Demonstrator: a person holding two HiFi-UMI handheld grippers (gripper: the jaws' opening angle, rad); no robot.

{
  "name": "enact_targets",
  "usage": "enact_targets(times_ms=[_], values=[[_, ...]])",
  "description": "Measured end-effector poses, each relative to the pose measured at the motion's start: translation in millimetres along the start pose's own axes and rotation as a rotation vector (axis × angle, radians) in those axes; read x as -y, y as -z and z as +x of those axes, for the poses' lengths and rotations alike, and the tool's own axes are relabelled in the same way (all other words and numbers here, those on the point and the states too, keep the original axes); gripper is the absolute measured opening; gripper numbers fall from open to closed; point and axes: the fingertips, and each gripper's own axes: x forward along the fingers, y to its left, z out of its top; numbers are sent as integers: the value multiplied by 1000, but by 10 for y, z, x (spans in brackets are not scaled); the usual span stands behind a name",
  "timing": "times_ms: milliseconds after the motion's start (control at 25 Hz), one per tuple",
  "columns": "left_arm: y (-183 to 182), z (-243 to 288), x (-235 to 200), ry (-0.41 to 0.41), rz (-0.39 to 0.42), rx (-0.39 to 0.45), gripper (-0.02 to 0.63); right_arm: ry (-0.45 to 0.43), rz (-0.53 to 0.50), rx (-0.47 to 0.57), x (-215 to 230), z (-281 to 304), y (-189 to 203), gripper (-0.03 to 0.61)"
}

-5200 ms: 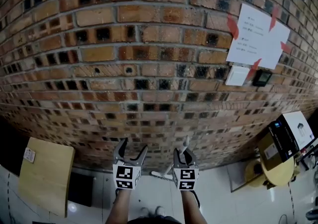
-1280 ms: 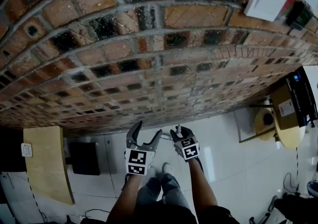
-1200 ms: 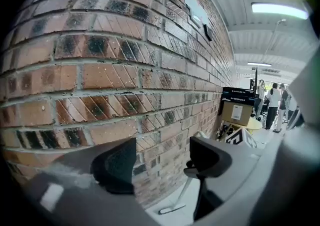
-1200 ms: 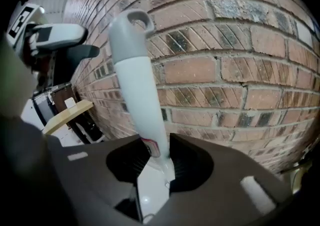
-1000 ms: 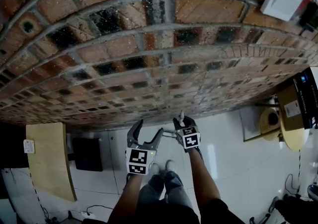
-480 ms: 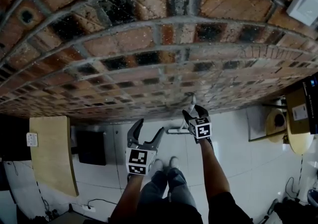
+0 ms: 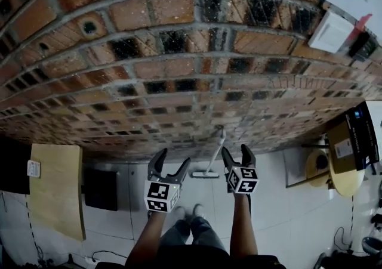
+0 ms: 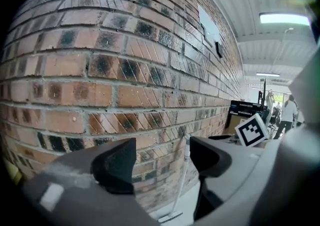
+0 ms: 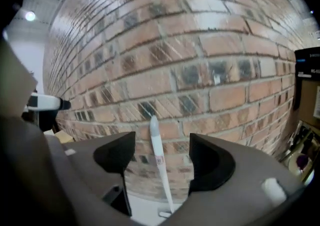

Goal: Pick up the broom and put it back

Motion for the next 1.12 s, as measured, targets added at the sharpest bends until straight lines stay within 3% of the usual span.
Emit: enact_targets(times_ms=[200,440,760,1000,1120], values=[[-397,-318,12,-23,45,102,337,26,-88,196,-471,-608,-835,333],[-795,-1014,0,-88,112,225,337,-32,-165,366,-1263,-1355,-1397,333],[-962,-1647,133,-89,157,313,337,-1,-220,446,-1709,-2072,-1412,322],[-867,-2089,434,-162,177,344,336,-27,-234,512,-1687,-2630,-1406,322],[-805,-2412,628,-239,189,357,314,-77,-230,485,-1669,-2912,-1288,325]])
